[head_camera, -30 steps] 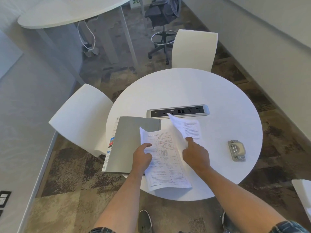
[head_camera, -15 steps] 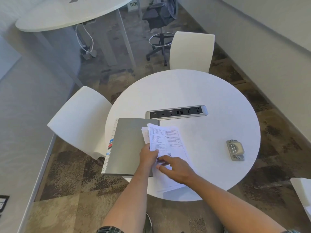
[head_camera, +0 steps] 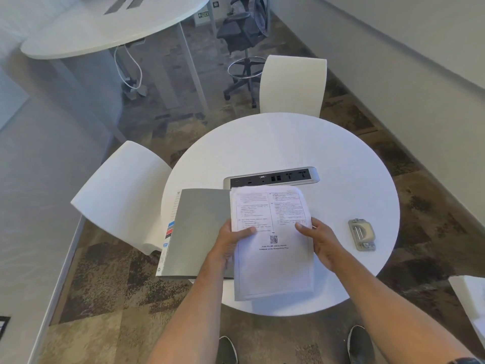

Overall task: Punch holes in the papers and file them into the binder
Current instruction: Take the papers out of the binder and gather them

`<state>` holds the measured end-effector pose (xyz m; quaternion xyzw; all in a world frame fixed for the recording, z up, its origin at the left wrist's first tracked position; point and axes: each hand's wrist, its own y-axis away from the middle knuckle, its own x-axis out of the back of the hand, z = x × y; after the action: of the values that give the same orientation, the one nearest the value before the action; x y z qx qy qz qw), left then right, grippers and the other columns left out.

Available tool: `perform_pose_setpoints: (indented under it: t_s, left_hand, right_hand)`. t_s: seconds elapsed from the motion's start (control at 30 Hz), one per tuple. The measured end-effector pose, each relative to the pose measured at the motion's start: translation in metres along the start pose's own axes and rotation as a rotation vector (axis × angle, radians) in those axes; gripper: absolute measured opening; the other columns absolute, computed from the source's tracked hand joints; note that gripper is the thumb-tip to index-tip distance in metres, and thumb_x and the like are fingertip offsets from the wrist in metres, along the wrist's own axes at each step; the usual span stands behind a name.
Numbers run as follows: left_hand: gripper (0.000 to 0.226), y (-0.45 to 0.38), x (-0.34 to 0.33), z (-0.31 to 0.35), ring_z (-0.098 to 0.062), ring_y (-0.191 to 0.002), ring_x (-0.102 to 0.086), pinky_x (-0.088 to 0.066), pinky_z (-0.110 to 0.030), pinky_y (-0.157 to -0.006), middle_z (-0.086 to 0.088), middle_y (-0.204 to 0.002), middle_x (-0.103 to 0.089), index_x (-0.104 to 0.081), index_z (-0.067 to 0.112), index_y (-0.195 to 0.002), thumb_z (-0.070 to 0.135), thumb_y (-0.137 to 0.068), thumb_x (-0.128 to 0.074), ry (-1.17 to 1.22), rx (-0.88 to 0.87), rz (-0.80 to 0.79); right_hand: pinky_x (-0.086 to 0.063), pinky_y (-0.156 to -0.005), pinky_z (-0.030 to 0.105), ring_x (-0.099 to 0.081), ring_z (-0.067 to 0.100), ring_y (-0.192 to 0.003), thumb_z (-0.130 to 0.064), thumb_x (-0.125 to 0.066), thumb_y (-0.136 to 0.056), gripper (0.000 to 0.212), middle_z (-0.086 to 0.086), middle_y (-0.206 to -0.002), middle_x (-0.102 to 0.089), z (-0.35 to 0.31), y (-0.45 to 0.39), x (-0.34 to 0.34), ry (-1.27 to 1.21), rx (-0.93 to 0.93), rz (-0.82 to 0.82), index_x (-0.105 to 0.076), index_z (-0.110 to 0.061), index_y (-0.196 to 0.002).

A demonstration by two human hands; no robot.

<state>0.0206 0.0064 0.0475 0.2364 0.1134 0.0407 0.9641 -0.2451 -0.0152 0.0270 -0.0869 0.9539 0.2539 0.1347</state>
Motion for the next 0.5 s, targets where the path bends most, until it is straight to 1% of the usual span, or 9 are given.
perform_pose_setpoints:
  t_s: [0.03, 0.1, 0.2, 0.23, 0.3, 0.4, 0.43, 0.5]
  left_hand:
    - [0.071, 0.002, -0.004, 0.001, -0.035, -0.119, -0.066, -0.052, -0.048, -0.104, -0.014, -0.124, -0.072, -0.062, 0.006, -0.131, 0.009, -0.065, -0.088, 0.002, 0.008, -0.051]
    - [0.063, 0.003, -0.012, 0.004, -0.033, -0.122, -0.065, -0.047, -0.050, -0.109, -0.016, -0.126, -0.071, -0.066, 0.004, -0.129, 0.006, -0.070, -0.088, 0.008, 0.001, -0.129]
    - [0.055, 0.002, -0.022, 0.015, -0.033, -0.120, -0.066, -0.047, -0.053, -0.109, -0.017, -0.124, -0.071, -0.068, 0.002, -0.127, 0.002, -0.074, -0.086, -0.050, -0.041, -0.163]
    - [0.055, 0.001, -0.024, 0.020, -0.032, -0.119, -0.067, -0.048, -0.051, -0.108, -0.016, -0.124, -0.072, -0.067, 0.003, -0.127, 0.000, -0.075, -0.085, -0.080, -0.065, -0.169]
    - [0.058, 0.003, -0.028, 0.029, -0.028, -0.119, -0.067, -0.052, -0.044, -0.104, -0.013, -0.124, -0.072, -0.067, 0.006, -0.128, -0.002, -0.074, -0.085, -0.135, -0.126, -0.187]
    - [0.060, 0.005, -0.031, 0.030, -0.022, -0.113, -0.070, -0.056, -0.036, -0.094, -0.012, -0.120, -0.074, -0.069, 0.008, -0.122, 0.000, -0.065, -0.089, -0.163, -0.179, -0.163]
    - [0.059, 0.006, -0.032, 0.027, -0.021, -0.109, -0.071, -0.057, -0.034, -0.090, -0.013, -0.118, -0.074, -0.071, 0.009, -0.119, 0.000, -0.064, -0.090, -0.167, -0.177, -0.143]
    - [0.055, 0.007, -0.032, 0.015, -0.020, -0.106, -0.071, -0.058, -0.031, -0.086, -0.011, -0.115, -0.075, -0.072, 0.012, -0.115, -0.002, -0.065, -0.091, -0.209, -0.161, -0.115]
  right_hand:
    - [-0.055, -0.099, 0.051, -0.070, 0.040, -0.113, -0.016, -0.084, -0.078, 0.046, 0.018, -0.121, -0.074, -0.005, 0.002, -0.001, -0.041, 0.019, -0.015, -0.072, -0.005, -0.121]
    - [-0.056, -0.098, 0.051, -0.070, 0.042, -0.112, -0.012, -0.084, -0.071, 0.048, 0.021, -0.118, -0.074, -0.017, 0.004, -0.005, -0.053, 0.053, -0.023, -0.074, -0.001, -0.116]
    - [-0.058, -0.095, 0.048, -0.073, 0.037, -0.109, -0.005, -0.088, -0.067, 0.050, 0.018, -0.115, -0.076, -0.036, 0.009, -0.003, 0.094, 0.099, -0.077, -0.074, 0.000, -0.114]
    - [-0.060, -0.093, 0.046, -0.074, 0.034, -0.107, 0.000, -0.090, -0.067, 0.048, 0.016, -0.113, -0.077, -0.043, 0.012, -0.002, 0.153, 0.121, -0.103, -0.075, -0.001, -0.113]
    - [-0.062, -0.088, 0.041, -0.076, 0.027, -0.103, 0.006, -0.087, -0.072, 0.040, 0.012, -0.110, -0.079, -0.053, 0.017, 0.001, 0.238, 0.176, -0.116, -0.076, -0.004, -0.109]
    - [-0.062, -0.084, 0.031, -0.075, 0.015, -0.092, 0.009, -0.086, -0.073, 0.030, 0.003, -0.097, -0.081, -0.055, 0.023, 0.005, 0.299, 0.253, -0.060, -0.078, -0.009, -0.096]
    - [-0.061, -0.082, 0.031, -0.074, 0.013, -0.088, 0.009, -0.086, -0.073, 0.030, 0.002, -0.094, -0.080, -0.050, 0.023, 0.007, 0.313, 0.256, -0.040, -0.078, -0.012, -0.093]
    - [-0.061, -0.080, 0.029, -0.074, 0.011, -0.086, 0.008, -0.087, -0.072, 0.034, 0.002, -0.095, -0.080, -0.035, 0.024, 0.013, 0.336, 0.235, -0.018, -0.077, -0.016, -0.094]
